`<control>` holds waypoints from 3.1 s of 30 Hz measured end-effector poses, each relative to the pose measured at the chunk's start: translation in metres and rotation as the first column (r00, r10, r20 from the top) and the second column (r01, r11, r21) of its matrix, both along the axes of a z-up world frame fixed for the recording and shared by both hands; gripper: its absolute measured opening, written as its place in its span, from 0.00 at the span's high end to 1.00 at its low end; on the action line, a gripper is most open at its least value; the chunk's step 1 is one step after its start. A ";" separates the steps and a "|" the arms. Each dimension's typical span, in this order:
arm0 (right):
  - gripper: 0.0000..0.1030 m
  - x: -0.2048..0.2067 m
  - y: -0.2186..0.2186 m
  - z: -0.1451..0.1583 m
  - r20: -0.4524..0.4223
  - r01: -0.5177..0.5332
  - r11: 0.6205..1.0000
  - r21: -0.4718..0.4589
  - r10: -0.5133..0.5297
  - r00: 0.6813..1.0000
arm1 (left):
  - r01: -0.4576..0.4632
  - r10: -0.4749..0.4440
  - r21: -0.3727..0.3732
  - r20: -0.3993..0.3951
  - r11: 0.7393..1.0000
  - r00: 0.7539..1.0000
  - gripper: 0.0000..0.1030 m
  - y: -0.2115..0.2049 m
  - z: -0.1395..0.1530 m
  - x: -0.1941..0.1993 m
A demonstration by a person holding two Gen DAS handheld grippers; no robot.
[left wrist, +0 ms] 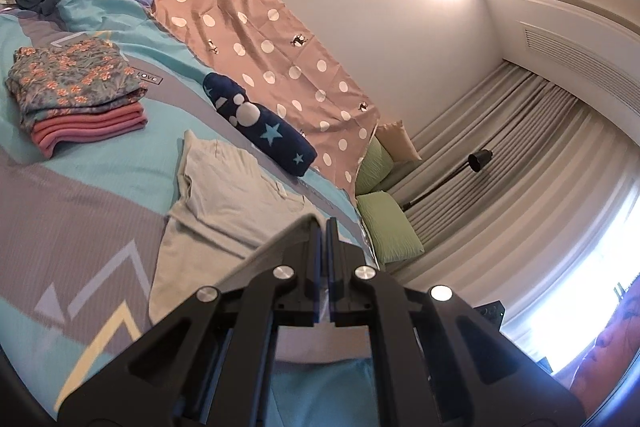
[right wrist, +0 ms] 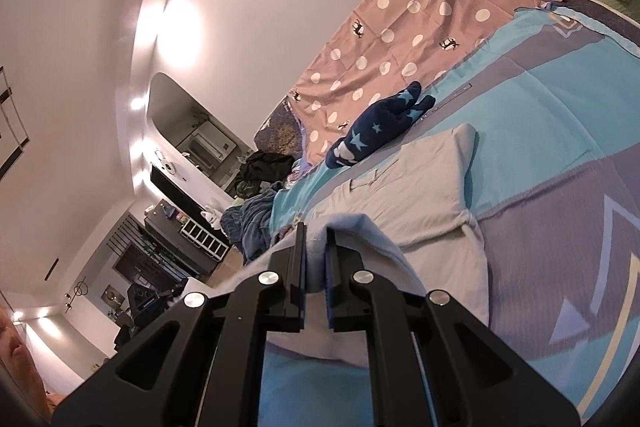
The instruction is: Fold small clothes
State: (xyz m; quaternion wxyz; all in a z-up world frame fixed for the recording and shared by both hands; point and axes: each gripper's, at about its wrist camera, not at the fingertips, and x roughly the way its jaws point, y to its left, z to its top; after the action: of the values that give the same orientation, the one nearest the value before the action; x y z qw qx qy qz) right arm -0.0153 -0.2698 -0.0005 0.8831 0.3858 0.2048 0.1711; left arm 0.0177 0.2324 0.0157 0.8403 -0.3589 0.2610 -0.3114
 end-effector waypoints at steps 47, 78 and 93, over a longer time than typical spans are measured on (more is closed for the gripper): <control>0.76 0.237 -0.062 -0.087 -0.348 0.076 0.991 -0.113 -0.111 0.931 | 0.002 0.058 0.178 -0.332 0.984 0.942 0.75 -0.052 -0.086 0.264; 0.70 0.296 -0.092 -0.072 -0.378 0.201 0.965 -0.169 -0.252 0.891 | -0.005 0.126 0.328 -0.350 0.945 0.928 0.92 -0.089 -0.073 0.348; 0.63 0.295 -0.083 -0.091 -0.423 0.048 0.967 -0.250 -0.153 0.893 | 0.033 0.153 0.471 -0.350 0.881 0.924 0.47 -0.080 -0.095 0.341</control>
State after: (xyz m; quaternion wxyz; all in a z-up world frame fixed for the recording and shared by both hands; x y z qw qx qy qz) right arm 0.2793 -0.3527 -0.0916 0.8608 0.3185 0.3968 0.0082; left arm 0.3588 0.1523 -0.0791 0.8451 -0.2065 0.4736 -0.1373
